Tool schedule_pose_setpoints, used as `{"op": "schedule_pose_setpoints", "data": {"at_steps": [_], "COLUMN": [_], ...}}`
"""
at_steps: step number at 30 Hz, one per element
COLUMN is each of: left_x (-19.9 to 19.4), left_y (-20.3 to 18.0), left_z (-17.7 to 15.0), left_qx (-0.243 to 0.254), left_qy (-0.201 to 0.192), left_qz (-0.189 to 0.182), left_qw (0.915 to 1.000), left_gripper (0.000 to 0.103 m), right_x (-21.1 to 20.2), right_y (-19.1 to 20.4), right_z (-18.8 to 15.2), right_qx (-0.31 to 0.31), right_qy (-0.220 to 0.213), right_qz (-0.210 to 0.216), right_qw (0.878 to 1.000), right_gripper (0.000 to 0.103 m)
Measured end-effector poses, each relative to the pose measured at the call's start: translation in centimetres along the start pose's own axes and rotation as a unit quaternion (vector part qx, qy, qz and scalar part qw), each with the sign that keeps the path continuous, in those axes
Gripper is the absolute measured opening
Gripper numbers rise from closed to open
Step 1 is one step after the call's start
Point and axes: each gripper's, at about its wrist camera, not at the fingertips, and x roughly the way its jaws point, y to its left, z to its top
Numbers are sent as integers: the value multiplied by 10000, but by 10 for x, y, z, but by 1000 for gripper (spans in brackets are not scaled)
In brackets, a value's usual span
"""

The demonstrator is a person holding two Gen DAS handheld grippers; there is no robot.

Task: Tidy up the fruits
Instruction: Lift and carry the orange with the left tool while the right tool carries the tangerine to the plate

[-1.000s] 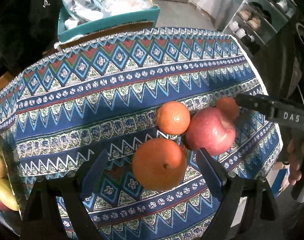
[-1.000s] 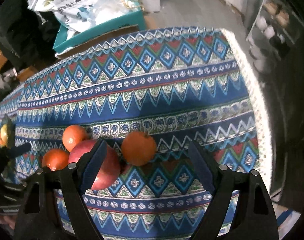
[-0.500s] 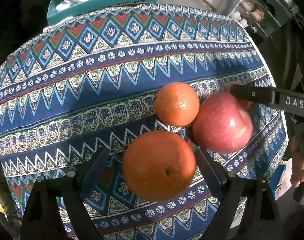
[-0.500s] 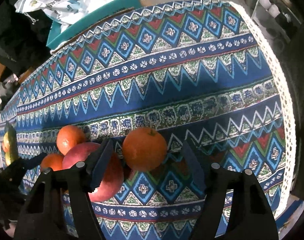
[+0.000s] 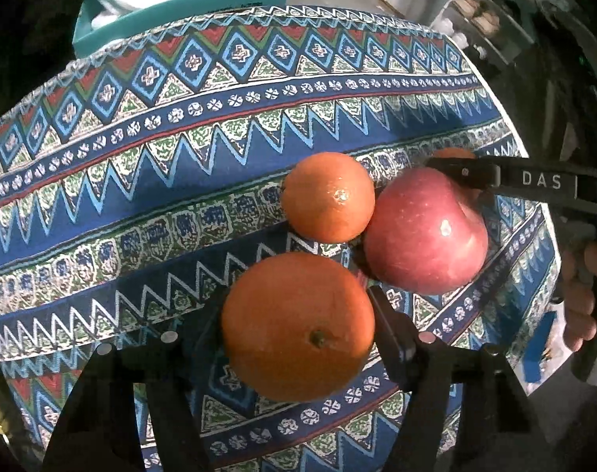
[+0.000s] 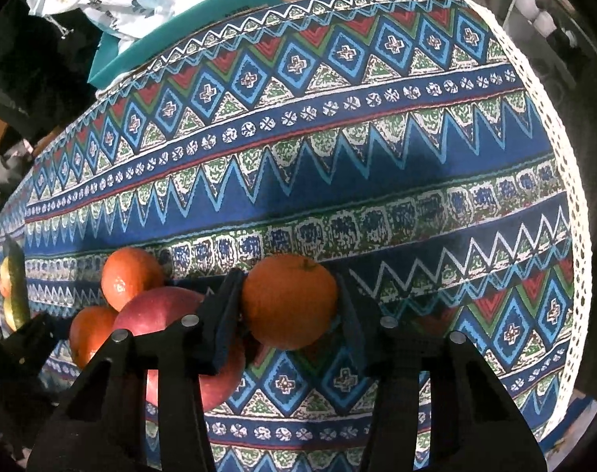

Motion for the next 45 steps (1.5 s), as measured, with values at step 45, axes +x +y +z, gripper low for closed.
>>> {"op": "schedule_pose_setpoints", "data": {"at_steps": [45], "left_x": [-144], "left_y": [33], "left_z": [10], "left_qx": [-349], "left_qy": [-1529], "left_qz": [259], "left_qw": [9873], "left_gripper": [70], "right_x": [-136], "right_y": [81], "right_z": [-11], "right_qx": [-1307], "right_qy": [-1776], "right_qz": [-13], "right_qw": [9754], "right_gripper": [46]}}
